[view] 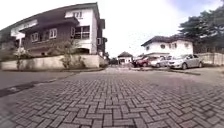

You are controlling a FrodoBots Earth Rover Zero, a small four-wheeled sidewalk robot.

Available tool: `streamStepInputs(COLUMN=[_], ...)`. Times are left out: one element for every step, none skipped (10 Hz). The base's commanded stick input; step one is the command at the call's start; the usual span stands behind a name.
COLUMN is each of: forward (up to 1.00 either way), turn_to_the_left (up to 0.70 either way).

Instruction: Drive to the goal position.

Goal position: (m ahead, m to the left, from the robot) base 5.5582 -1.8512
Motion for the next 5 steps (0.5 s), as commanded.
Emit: streamStepInputs(forward=[0.69,0.69,0.69,0.69,0.69], turn_to_the_left=[0.03,0.03,0.03,0.03,0.03])
